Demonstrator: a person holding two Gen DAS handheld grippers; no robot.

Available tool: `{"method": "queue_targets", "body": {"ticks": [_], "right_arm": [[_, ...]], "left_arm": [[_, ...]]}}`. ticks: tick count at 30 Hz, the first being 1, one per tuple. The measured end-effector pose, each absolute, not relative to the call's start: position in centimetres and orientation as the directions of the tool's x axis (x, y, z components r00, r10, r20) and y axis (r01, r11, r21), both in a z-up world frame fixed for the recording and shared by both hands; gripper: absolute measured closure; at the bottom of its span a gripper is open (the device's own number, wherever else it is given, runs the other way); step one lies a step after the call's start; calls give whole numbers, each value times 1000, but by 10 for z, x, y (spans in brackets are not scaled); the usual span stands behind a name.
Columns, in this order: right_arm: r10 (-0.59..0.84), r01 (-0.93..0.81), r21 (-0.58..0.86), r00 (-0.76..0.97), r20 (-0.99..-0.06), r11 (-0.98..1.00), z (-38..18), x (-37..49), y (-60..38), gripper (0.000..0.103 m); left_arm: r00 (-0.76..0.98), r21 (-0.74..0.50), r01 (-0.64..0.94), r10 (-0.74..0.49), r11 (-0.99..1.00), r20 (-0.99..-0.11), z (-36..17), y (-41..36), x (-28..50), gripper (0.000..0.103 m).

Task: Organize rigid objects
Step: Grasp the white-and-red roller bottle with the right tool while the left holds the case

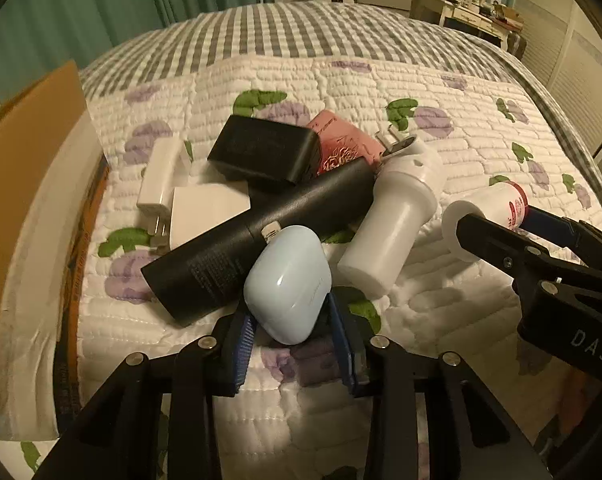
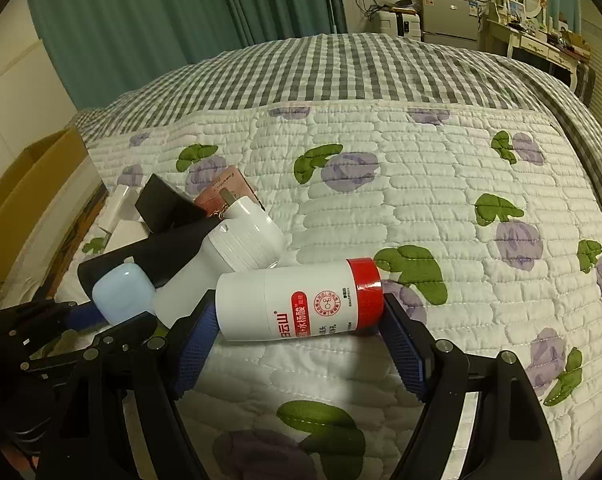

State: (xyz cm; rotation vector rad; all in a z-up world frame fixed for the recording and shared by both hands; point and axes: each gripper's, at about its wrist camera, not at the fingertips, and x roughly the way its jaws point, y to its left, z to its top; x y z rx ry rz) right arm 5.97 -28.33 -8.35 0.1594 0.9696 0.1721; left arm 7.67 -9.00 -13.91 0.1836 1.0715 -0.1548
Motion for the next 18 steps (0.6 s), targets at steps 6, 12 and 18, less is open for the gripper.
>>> {"method": "queue_targets", "body": {"ticks": [6,12,18], "right_arm": [[206,-74,201,571,-794,977,-72,52,-289,26],[189,-103,160,633,-751,982,-26,39,-286,26],[188,-174,91,699,-690,981,41,22,-266,26]], "left_arm": [[508,95,204,-23,974,-861,-119,-91,66,78],[581,88,191,-41,978,-813,-74,-86,51,80],[676,75,172,-62,982,-734,-6,-62,38,80]]}}
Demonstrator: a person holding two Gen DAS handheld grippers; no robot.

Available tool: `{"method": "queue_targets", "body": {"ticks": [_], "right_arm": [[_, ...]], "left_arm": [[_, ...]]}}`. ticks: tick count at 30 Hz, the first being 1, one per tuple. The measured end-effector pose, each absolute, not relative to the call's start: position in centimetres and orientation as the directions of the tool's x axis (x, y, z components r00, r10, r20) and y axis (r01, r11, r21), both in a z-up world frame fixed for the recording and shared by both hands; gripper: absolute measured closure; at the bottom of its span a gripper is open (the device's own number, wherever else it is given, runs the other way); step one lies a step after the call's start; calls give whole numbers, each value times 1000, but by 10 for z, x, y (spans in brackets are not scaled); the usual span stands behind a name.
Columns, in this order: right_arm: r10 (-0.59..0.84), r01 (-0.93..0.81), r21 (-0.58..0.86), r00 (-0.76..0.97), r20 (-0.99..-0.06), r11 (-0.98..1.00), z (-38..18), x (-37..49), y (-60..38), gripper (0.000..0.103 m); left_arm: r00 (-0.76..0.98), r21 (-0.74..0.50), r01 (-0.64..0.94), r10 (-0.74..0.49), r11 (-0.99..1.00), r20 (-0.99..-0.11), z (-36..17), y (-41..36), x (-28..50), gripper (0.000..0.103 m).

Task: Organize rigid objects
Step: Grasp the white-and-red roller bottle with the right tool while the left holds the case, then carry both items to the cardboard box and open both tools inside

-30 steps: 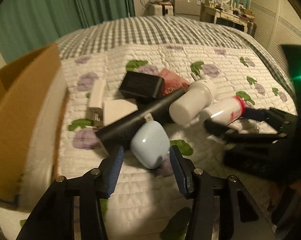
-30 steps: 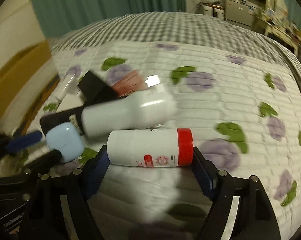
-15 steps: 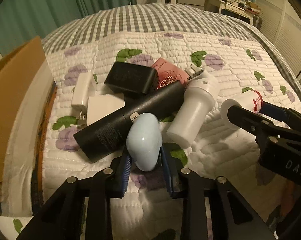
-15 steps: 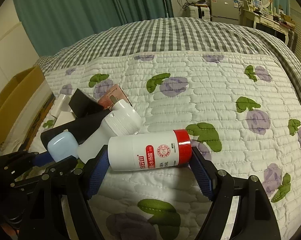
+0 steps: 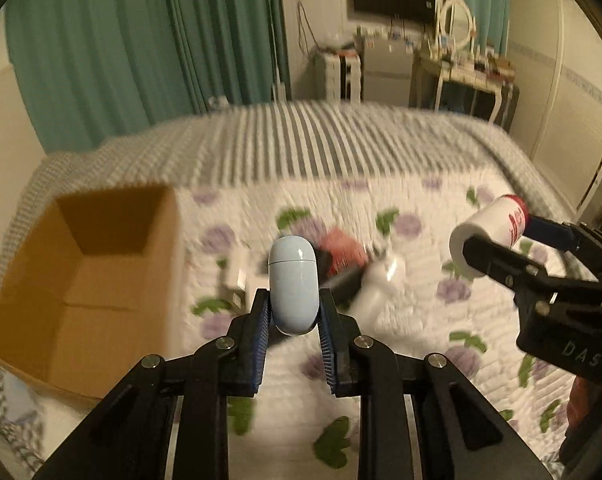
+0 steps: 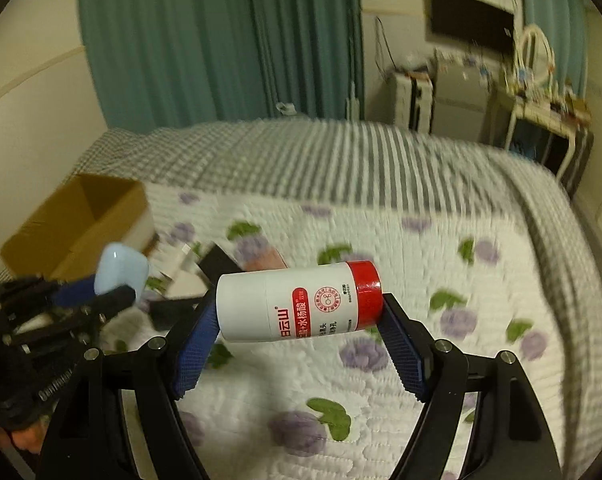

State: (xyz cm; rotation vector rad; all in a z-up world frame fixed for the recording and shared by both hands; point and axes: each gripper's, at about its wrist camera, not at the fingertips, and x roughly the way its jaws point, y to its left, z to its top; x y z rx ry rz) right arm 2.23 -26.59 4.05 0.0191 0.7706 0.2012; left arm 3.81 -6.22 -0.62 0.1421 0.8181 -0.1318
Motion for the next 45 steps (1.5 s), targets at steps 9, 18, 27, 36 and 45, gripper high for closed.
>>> {"method": "queue_targets", "body": {"ticks": [9,18,27,36,45], "right_arm": [[330,-332,110,733,-595,937,116,28,-186,26],[460,-480,143,649,-606,866,106,74,-67,26],[454,-504,145,569,-686,851,40,115,-10,26],[411,-428,145,634,-656,892,59,110,-36,10],[284,-318,51,752,-595,947,130,59,-133,0]], "left_arm": [[761,115,105,-6,988,-649,68,20,37,80],[718,162,32,90,986,-691,33,97,56,80],[680,154,30,92,988,-727,-12,124,70,79],[722,167,16,104,986,-684,2,113,59,47],[790,171,17,92,985,-607,65,65,26,34]]}}
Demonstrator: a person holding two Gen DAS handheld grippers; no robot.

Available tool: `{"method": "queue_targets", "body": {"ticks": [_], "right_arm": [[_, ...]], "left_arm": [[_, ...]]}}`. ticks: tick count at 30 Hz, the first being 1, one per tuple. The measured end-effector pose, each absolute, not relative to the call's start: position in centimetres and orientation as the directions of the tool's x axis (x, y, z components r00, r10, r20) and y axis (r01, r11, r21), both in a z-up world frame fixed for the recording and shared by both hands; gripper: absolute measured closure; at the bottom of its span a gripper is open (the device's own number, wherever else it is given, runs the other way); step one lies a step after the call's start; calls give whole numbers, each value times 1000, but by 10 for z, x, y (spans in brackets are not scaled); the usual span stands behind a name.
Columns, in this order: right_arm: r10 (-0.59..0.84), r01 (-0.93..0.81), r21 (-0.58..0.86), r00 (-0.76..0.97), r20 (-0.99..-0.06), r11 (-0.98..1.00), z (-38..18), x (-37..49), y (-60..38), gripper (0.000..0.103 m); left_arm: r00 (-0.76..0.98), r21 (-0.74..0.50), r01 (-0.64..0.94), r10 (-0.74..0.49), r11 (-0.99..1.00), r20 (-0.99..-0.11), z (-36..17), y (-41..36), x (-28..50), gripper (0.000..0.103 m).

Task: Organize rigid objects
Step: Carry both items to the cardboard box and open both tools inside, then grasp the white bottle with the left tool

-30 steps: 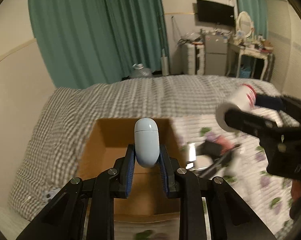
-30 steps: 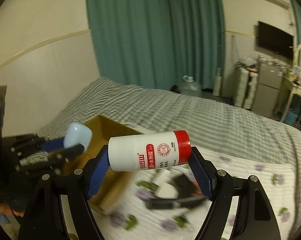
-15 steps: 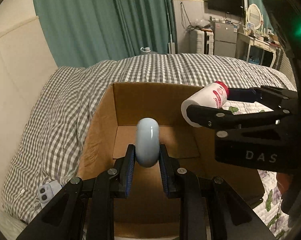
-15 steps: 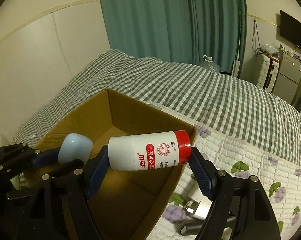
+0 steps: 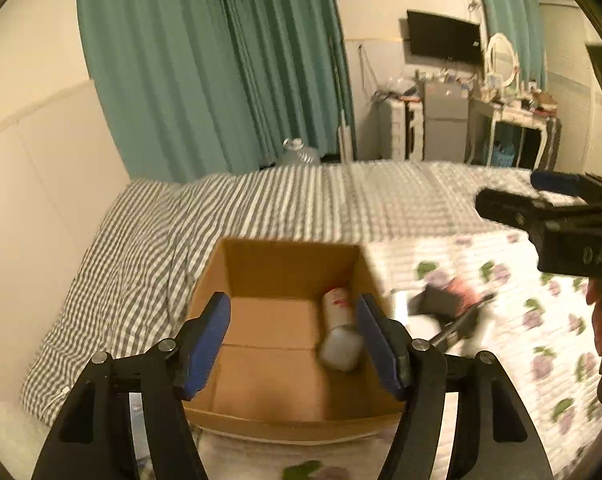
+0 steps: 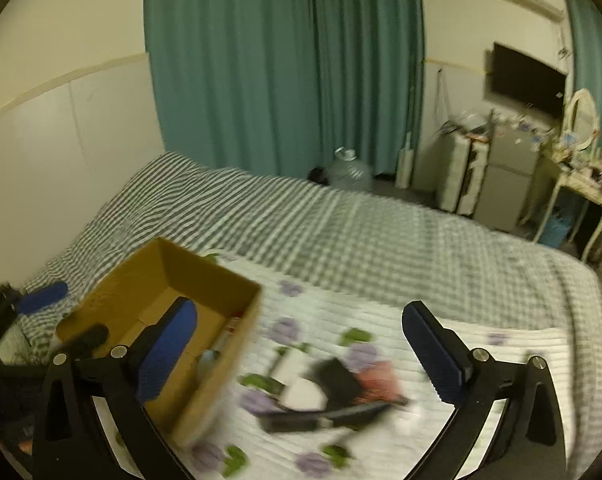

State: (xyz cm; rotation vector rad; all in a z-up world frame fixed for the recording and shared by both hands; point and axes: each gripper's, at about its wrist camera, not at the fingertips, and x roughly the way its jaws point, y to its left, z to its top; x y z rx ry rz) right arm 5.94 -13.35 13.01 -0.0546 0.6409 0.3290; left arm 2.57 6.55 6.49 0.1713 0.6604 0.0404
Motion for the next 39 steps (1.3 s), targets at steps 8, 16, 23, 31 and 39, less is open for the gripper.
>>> {"method": "queue_targets", "body": {"ticks": [8,16,23,31,39], "right_arm": [[183,-243,-30,799,-573,969,165,10,-224,0],[133,-161,12,766,-629,987,121,7,-302,0],[125,-110,67,690,-713,992,43,35,-341,0],[114,-13,132,586,-802,991,-29,70,-371,0],[104,30,148,578,-809,989,-41,76,-380,0]], "left_arm": [[802,111,50,27,993,-597,89,-9,6,29],[760,134,113,1,985,-650,38,-92,18,29],[674,145,162,-2,976,-739,-42,-129,50,29],[611,122,205,-30,971,-791,-103,-154,87,30],[555,163,294,-30,942,-831,-139,-193,115,36]]}}
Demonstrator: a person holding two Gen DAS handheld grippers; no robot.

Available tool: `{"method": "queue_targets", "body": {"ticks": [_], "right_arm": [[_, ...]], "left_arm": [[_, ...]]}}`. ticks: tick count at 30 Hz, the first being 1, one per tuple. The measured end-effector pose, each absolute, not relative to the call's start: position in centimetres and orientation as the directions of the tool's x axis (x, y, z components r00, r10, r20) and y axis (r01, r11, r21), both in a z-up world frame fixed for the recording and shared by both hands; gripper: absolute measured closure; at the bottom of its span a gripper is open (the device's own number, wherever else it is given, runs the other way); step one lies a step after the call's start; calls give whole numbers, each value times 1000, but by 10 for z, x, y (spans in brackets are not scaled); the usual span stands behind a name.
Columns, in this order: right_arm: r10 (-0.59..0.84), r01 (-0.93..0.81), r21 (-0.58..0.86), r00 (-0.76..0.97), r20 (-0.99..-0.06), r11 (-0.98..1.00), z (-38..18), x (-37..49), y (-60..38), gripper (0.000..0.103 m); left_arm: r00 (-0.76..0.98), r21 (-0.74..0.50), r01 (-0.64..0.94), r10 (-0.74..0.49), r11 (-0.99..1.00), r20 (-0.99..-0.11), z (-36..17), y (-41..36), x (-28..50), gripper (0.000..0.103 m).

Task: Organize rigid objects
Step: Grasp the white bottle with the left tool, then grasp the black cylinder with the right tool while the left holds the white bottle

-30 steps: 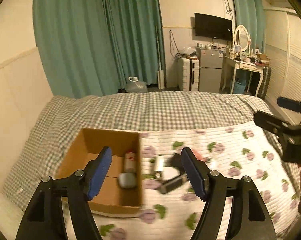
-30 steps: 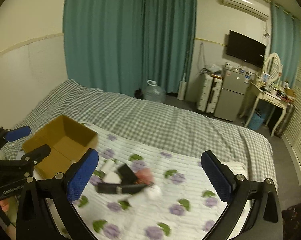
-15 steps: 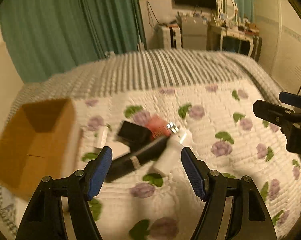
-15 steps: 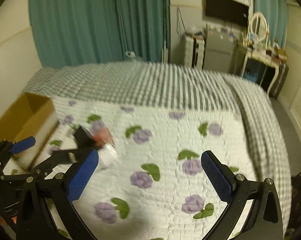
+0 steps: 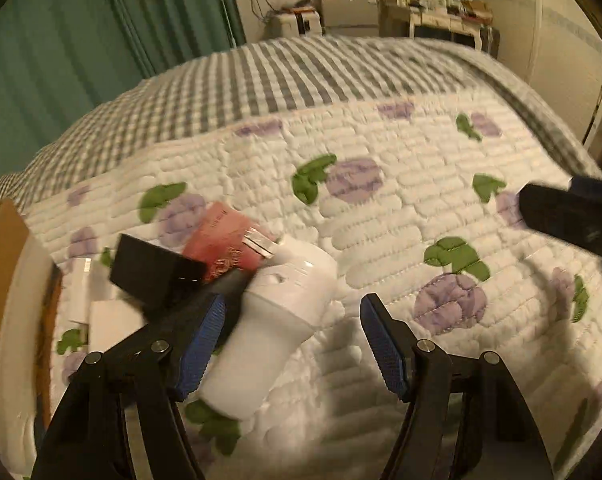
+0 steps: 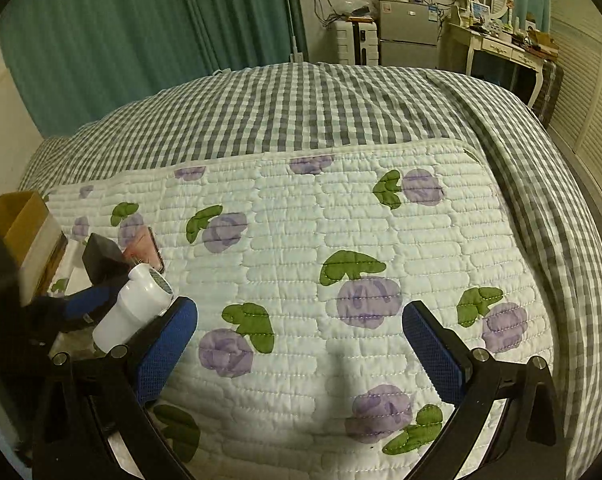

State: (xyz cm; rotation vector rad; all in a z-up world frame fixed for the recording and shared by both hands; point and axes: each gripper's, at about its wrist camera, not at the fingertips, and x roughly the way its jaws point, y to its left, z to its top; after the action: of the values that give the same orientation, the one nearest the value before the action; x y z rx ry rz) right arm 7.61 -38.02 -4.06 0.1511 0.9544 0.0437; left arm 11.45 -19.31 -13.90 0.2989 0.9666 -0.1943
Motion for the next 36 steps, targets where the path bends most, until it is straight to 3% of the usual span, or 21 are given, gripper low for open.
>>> {"method": "queue_targets", "body": {"ticks": [1,4,7,11,17,27,32,36], "right_arm": [[104,31,150,580,-808,988,-40,76,-381,0],[111,30,157,583,-805,987,-39,75,-381,0],[106,29,151,585,-804,988,-38,74,-379,0],[105,25,149,595,-797,989,-35,71,-379,0],[151,-51,153,631,-761,987,-24,69,-363,0],[267,-295,105,587,-764,950,-31,100,-281,0],[328,-408,112,509,-796,906,-55,127,-254,13],[347,-547,34,481,-805,836,-70,124,-226,15]], "left_arm": [[552,180,291,-11,939,-834,-143,-195,115,47],[566,237,298,29,925,-824,-146,-198,113,55],[565,232,292,28,928,-825,-137,-193,108,58],[587,170,253,-12,952,-810,-107,-175,94,58],[637,111,85,32,990,-771,-68,-123,62,58],[623,71,-46,84,996,-778,-84,-84,77,58],[646,94,-46,101,995,-756,-84,-81,95,58],[658,121,-75,141,990,-740,-81,-70,92,58]]}}
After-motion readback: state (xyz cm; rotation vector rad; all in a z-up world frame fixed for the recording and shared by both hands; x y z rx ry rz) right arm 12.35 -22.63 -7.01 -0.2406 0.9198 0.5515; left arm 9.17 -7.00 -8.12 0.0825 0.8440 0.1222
